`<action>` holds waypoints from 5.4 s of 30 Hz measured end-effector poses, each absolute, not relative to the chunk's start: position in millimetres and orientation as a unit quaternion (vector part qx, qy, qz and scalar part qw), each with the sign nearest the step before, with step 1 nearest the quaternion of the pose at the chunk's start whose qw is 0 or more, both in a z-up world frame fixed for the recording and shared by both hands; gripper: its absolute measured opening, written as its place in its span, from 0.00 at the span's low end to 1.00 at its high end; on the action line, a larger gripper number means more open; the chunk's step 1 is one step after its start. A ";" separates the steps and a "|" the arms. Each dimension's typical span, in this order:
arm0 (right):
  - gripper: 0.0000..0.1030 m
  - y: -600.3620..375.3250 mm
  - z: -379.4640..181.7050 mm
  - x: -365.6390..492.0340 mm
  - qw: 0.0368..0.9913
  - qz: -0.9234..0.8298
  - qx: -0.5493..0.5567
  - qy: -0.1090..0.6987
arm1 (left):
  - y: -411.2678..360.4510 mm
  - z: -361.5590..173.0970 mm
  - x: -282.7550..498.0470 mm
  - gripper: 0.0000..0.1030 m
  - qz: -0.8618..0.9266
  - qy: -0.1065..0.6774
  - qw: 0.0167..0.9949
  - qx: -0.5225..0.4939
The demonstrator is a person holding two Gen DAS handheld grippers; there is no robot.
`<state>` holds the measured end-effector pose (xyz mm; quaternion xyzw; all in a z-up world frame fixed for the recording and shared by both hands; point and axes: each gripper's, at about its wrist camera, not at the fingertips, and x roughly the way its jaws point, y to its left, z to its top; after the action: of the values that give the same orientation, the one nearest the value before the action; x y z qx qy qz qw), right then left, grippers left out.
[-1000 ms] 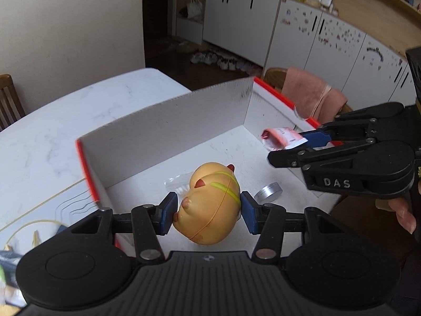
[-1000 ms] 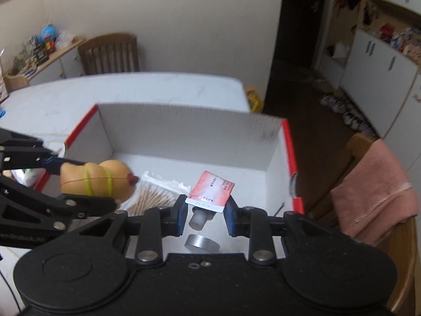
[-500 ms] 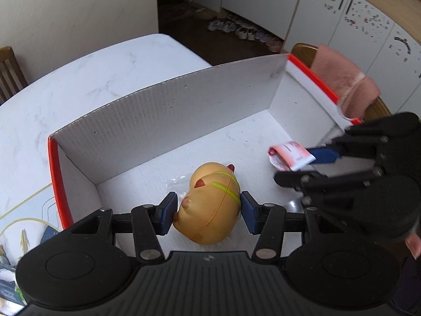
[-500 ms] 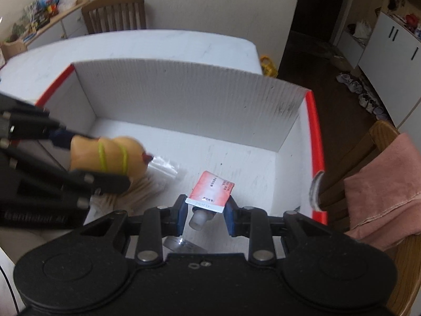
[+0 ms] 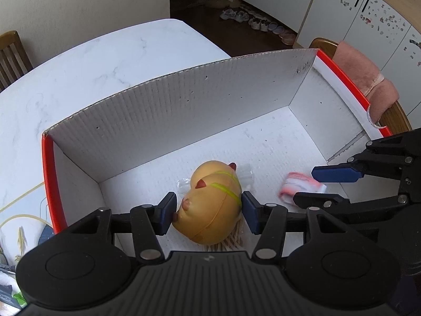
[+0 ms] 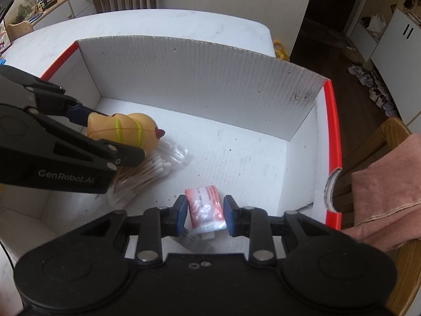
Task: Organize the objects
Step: 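Open both tools to release the toy and tube in the box, then withdraw both tools from the box back over the table, then grasp the snack stick with the left tool while the right tool grasps the doll keychain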
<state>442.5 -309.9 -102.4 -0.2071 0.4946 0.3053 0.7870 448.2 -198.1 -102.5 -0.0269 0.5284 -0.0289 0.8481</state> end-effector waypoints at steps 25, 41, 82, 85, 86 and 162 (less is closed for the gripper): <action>0.47 -334.5 -63.7 415.6 0.818 0.309 -0.156 0.459 | -189.3 -63.6 409.9 0.60 -0.065 0.481 0.874 -0.035; 0.53 -319.9 -21.7 360.5 0.850 0.304 -0.114 0.414 | -157.6 -13.0 346.8 0.60 -0.101 0.406 0.907 -0.047; 0.97 -166.7 -26.5 187.8 0.863 0.322 -0.101 0.377 | 38.9 -28.8 116.9 1.00 -0.027 0.337 0.939 -0.061; 0.97 -156.7 -35.1 184.8 0.858 0.323 -0.104 0.385 | 42.6 -40.7 105.4 1.00 -0.024 0.328 0.943 -0.043; 0.97 -153.6 -38.0 184.3 0.857 0.323 -0.105 0.388 | 43.9 -45.1 102.2 1.00 -0.022 0.327 0.944 -0.037; 0.31 -106.4 -86.1 202.5 0.824 0.352 -0.097 0.433 | 57.0 -101.9 109.4 0.17 -0.010 0.390 0.916 -0.091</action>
<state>202.5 -106.4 -86.1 -0.0974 0.4334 0.3517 0.8240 109.4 57.0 -101.9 -0.0911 0.3896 -0.0098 0.9164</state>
